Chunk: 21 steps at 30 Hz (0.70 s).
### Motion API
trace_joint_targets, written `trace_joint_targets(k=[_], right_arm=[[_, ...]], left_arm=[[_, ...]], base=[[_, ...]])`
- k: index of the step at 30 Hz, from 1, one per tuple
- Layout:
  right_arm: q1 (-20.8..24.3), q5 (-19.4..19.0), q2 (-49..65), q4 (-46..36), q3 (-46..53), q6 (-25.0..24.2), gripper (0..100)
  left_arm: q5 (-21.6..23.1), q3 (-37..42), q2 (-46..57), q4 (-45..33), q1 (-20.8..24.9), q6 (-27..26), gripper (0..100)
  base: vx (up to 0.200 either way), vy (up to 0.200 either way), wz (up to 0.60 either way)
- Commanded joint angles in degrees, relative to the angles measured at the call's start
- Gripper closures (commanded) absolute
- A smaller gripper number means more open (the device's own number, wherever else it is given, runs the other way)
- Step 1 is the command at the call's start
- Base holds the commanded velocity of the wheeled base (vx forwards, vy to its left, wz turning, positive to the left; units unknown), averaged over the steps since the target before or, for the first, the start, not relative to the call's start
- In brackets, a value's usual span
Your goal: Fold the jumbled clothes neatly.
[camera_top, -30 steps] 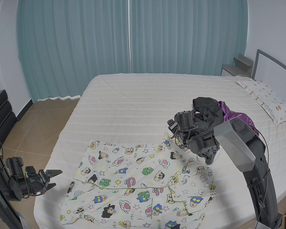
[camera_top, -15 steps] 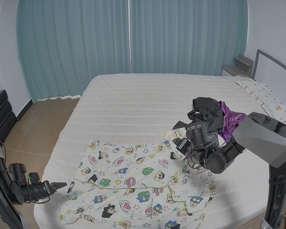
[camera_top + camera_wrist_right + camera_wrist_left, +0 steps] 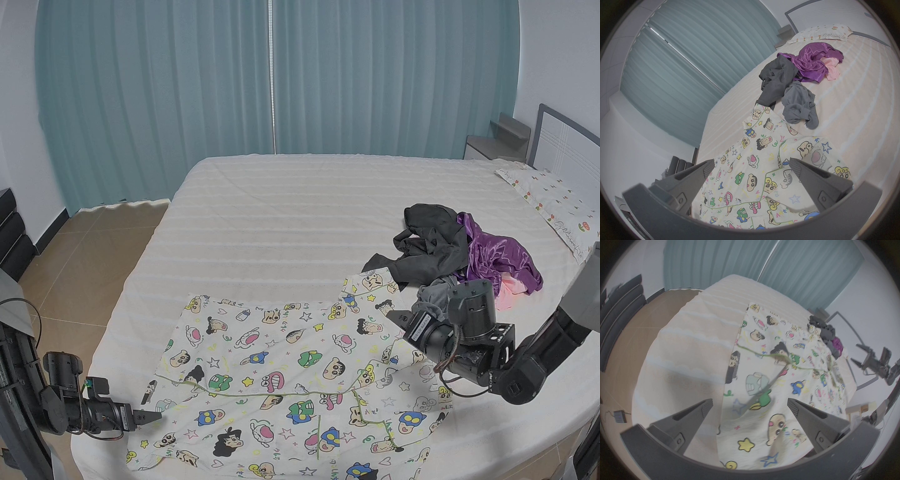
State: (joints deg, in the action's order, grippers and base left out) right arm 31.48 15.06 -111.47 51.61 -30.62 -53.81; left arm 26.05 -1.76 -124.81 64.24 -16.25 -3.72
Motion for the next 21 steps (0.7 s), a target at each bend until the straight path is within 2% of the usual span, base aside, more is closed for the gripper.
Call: trace_joint_targets(k=[1,12,17,21], right_arm=[[0.16,-0.20,2.57,2.00,3.38,0.02,0],[0.60,-0.29,2.13,2.79,3.55,0.02,0],[0.60,-0.29,1.43,2.79,3.46,-0.07,0],[0.60,-0.38,1.34,2.79,3.38,-0.07,0]], left_arm=[[-0.39,0.96,-2.72,0.09,-0.19,-0.15,0],[0.05,1.76,-2.28,-1.40,-2.82,0.29,0],[0.58,1.76,-0.61,-4.83,-2.65,0.20,0],[2.78,1.76,2.64,-8.52,-1.94,0.20,0]], base=[[0.000,0.000,0.00],[0.000,0.000,0.00],[0.000,0.000,0.00],[0.000,0.000,0.00]])
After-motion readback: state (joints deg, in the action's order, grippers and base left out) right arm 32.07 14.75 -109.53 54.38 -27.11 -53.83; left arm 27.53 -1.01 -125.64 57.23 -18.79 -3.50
